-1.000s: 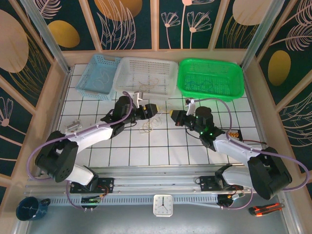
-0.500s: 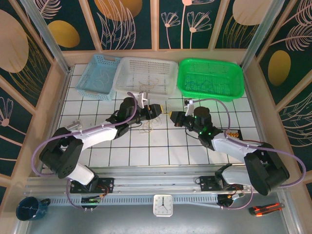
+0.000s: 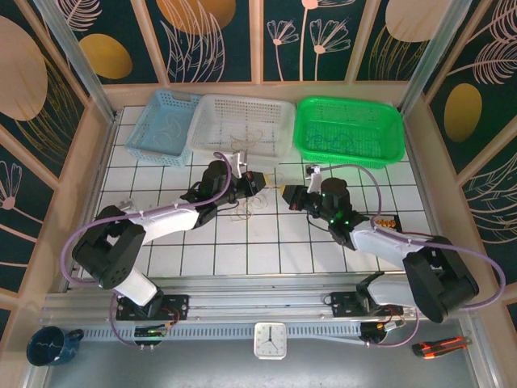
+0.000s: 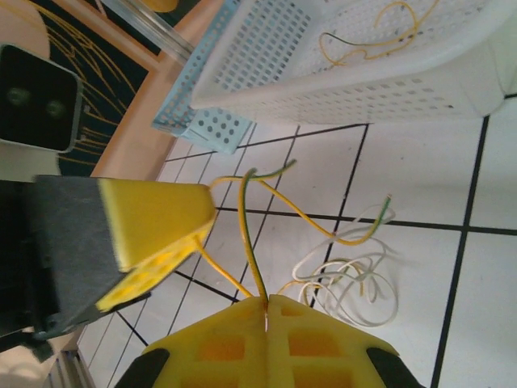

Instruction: Untangle the cables

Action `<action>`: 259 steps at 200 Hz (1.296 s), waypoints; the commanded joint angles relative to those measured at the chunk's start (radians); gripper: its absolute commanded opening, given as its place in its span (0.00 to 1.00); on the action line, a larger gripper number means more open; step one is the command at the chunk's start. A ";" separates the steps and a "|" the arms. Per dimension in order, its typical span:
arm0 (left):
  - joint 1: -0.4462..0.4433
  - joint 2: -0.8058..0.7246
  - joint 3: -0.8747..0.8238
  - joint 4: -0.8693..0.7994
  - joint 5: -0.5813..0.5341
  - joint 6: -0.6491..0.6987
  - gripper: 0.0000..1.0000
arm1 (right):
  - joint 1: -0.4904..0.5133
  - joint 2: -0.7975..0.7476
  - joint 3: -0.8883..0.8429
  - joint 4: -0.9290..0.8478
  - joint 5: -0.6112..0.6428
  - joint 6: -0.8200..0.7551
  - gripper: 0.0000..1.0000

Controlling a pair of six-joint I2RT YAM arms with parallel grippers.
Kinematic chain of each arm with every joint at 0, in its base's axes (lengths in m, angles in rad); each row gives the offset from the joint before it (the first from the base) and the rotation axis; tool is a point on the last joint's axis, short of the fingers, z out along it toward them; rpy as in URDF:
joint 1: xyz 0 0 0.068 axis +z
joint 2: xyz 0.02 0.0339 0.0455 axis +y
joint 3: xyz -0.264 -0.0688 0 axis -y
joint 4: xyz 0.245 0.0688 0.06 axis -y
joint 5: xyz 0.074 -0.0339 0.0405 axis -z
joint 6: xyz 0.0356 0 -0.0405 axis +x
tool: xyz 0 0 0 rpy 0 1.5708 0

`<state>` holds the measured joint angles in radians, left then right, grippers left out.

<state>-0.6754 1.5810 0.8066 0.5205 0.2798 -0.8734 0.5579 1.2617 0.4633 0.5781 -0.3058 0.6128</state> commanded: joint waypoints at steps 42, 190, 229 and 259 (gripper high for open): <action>-0.030 -0.095 -0.019 0.189 0.056 -0.004 0.00 | -0.005 0.143 0.016 0.006 0.090 0.076 0.00; -0.032 -0.161 0.002 0.157 0.024 0.011 0.00 | -0.004 -0.145 0.008 -0.178 0.111 -0.122 0.51; -0.044 -0.176 0.015 0.163 0.013 -0.026 0.00 | 0.042 -0.063 0.011 -0.079 0.142 -0.095 0.53; -0.057 -0.185 0.020 0.161 0.009 -0.036 0.00 | 0.116 0.050 0.042 0.009 0.255 -0.049 0.54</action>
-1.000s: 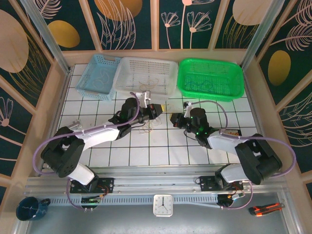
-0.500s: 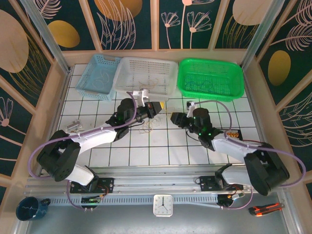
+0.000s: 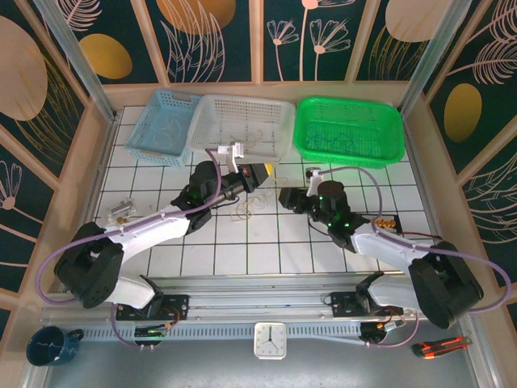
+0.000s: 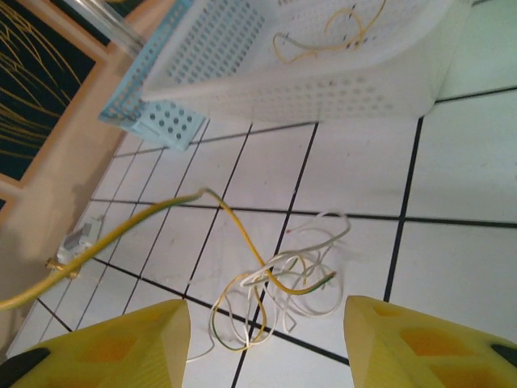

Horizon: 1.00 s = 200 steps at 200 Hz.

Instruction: Untangle the cables

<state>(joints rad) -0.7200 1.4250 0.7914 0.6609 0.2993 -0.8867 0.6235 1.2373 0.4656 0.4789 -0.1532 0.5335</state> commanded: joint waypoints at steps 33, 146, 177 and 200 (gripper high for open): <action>-0.020 -0.043 0.042 0.025 -0.011 -0.042 0.00 | 0.097 0.227 0.079 0.228 0.259 0.090 0.53; -0.021 -0.158 0.221 -0.071 0.026 -0.015 0.00 | 0.090 0.390 0.034 0.232 0.457 0.249 0.27; -0.021 -0.159 0.245 -0.119 0.004 0.034 0.00 | 0.082 0.329 0.029 0.226 0.351 0.200 0.45; -0.021 -0.157 0.243 -0.149 -0.032 0.071 0.00 | 0.071 0.205 0.049 0.121 0.314 0.149 0.53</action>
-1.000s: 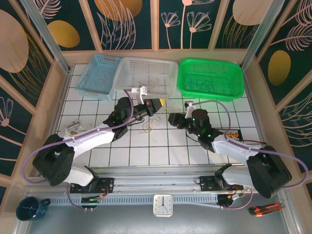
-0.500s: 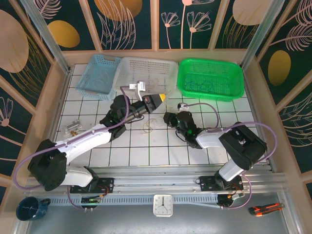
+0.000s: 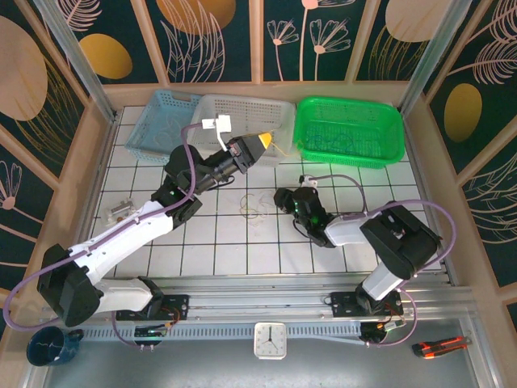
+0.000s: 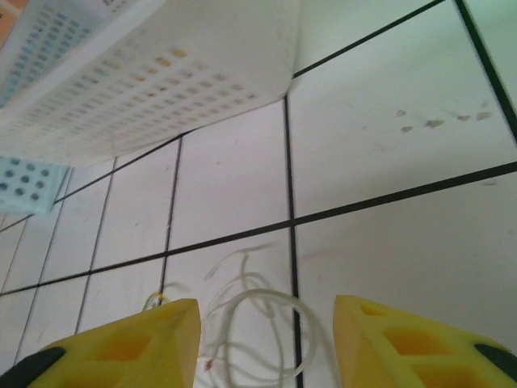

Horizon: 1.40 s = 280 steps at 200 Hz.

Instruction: Untangle the cables

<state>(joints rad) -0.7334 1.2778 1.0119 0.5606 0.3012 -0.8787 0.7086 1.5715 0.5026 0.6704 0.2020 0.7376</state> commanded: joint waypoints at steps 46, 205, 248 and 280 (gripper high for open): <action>-0.008 0.003 0.022 -0.092 -0.096 0.121 0.00 | -0.142 -0.415 0.049 -0.294 -0.095 -0.112 0.59; 0.042 0.251 0.359 -0.372 -0.244 0.374 0.00 | -0.379 -0.672 0.250 -0.701 -0.335 -0.147 0.61; 0.163 0.429 0.513 -0.422 -0.229 0.406 0.00 | -0.380 -0.653 0.191 -0.680 -0.368 -0.133 0.61; 0.231 0.582 0.605 -0.447 -0.235 0.438 0.00 | -0.378 -0.608 0.131 -0.624 -0.391 -0.087 0.61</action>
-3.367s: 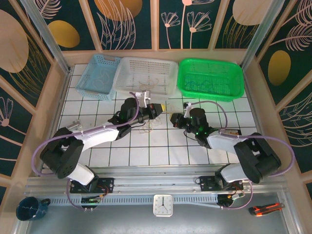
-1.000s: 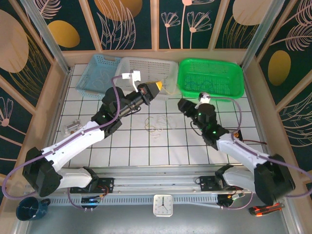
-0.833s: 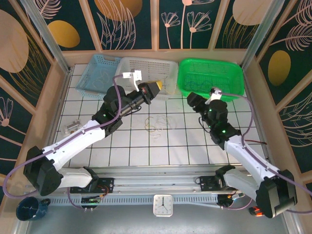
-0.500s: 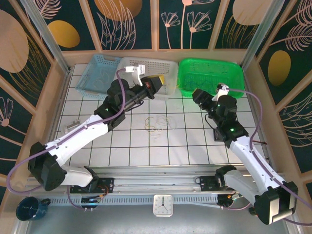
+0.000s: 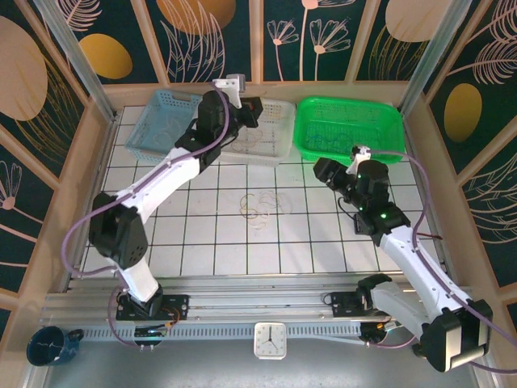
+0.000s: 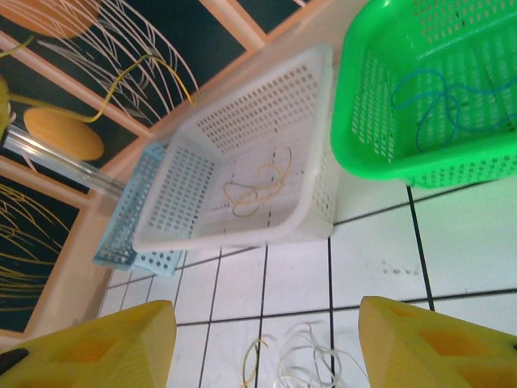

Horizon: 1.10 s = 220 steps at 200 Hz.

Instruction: Untangle the cables

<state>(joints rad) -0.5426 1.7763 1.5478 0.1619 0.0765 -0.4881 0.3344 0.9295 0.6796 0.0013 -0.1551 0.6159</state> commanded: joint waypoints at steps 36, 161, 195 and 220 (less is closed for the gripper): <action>0.097 0.189 0.094 -0.038 -0.010 0.045 0.00 | 0.011 0.070 -0.072 0.078 -0.046 0.054 0.61; 0.151 0.137 0.063 -0.089 -0.001 0.088 0.97 | 0.152 0.154 -0.067 0.141 0.012 0.083 0.60; 0.151 -0.006 -0.055 -0.102 0.063 0.065 0.99 | 0.206 0.213 -0.066 0.167 0.038 0.079 0.60; 0.151 -0.120 -0.186 -0.095 0.124 0.018 0.99 | 0.248 0.273 -0.064 0.186 0.061 0.071 0.60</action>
<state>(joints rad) -0.3962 1.7447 1.4666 0.0757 0.1238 -0.4282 0.5446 1.1606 0.6140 0.1375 -0.1410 0.6899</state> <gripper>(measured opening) 0.988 0.598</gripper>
